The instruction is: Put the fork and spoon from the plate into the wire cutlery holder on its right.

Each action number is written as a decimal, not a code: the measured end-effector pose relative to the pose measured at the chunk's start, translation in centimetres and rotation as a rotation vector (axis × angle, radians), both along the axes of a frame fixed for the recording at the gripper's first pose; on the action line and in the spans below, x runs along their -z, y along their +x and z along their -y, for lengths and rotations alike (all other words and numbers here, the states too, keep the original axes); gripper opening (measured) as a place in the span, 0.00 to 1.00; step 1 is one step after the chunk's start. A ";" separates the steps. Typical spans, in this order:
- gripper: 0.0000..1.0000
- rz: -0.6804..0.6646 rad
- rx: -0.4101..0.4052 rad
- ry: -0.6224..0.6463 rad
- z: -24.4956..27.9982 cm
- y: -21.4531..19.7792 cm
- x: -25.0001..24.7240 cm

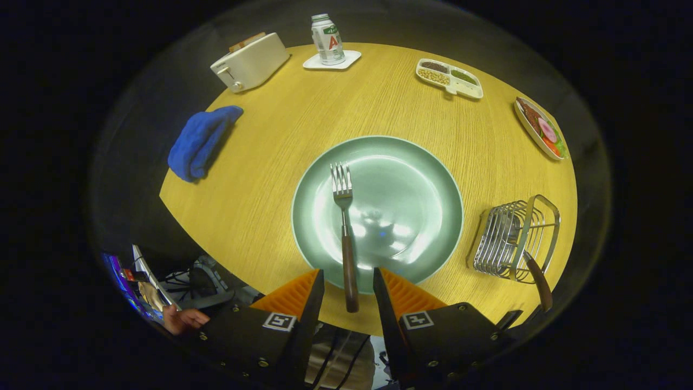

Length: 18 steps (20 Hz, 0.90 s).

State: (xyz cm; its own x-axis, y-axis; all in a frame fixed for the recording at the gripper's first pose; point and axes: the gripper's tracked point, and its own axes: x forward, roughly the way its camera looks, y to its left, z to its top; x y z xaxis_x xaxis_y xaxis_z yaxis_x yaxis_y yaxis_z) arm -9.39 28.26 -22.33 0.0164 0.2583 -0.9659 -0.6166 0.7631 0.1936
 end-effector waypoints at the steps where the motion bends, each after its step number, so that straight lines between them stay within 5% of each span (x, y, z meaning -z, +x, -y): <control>1: 0.57 0.000 -0.002 -0.009 -0.1 0.1 0.5; 10: 0.56 -0.014 -0.032 -0.067 0.1 0.3 3.4; 11: 0.25 -0.030 -0.045 -0.086 0.4 0.2 3.6; 14: 0.25 -0.028 -0.042 -0.116 0.8 0.5 6.8; 15: 0.09 -0.037 -0.068 -0.142 1.3 0.6 6.4; 18: 0.09 -0.048 -0.142 -0.168 1.6 1.2 5.0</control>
State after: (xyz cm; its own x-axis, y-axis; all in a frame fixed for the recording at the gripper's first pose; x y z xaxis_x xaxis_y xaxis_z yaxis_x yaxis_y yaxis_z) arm -8.16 26.69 -27.32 -0.0557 0.0904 -0.9944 -0.7133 0.6933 0.1030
